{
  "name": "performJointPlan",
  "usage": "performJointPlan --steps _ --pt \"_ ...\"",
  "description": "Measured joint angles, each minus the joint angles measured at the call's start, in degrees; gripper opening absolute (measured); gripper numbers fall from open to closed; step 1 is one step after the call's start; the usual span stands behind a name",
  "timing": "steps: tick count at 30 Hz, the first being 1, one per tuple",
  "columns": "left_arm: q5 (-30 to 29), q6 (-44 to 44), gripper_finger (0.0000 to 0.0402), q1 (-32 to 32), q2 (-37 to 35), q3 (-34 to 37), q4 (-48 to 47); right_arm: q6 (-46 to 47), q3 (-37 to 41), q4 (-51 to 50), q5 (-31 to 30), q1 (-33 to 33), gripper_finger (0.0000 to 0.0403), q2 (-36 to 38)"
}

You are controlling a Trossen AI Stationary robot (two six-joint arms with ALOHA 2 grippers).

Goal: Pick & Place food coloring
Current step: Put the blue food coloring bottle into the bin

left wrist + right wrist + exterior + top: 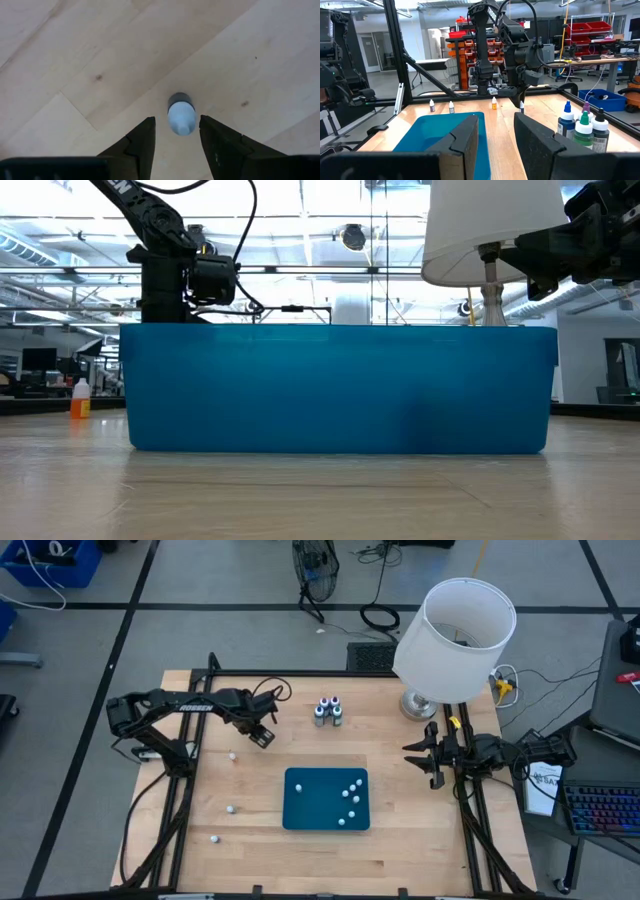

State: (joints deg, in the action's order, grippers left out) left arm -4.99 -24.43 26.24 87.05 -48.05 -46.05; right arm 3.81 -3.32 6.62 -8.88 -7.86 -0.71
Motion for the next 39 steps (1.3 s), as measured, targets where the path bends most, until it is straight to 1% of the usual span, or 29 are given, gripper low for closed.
performJointPlan --steps 11,16,20,25,33,39 --pt "0.0 0.6 0.0154 0.0 0.0 0.2 1.6 0.0 0.0 0.0 0.0 0.0 0.0114 0.0" --pt "1.4 0.8 0.0154 0.0 0.0 3.0 3.5 0.0 0.0 0.0 0.0 0.0 0.0114 0.0" --pt "0.4 0.3 0.0154 0.0 0.0 4.5 4.2 0.0 0.0 0.0 0.0 0.0 0.0114 0.0" --pt "-1.4 0.4 0.0154 0.0 0.0 4.5 5.0 0.0 0.0 0.0 0.0 0.0 0.0114 0.0" --pt "0.5 0.6 0.0154 0.0 0.0 3.5 6.6 0.0 0.0 0.0 0.0 0.0 0.0114 0.0" --pt "0.5 0.9 0.0154 0.0 0.0 2.8 6.5 0.0 0.0 0.0 0.0 0.0 0.0114 0.0"
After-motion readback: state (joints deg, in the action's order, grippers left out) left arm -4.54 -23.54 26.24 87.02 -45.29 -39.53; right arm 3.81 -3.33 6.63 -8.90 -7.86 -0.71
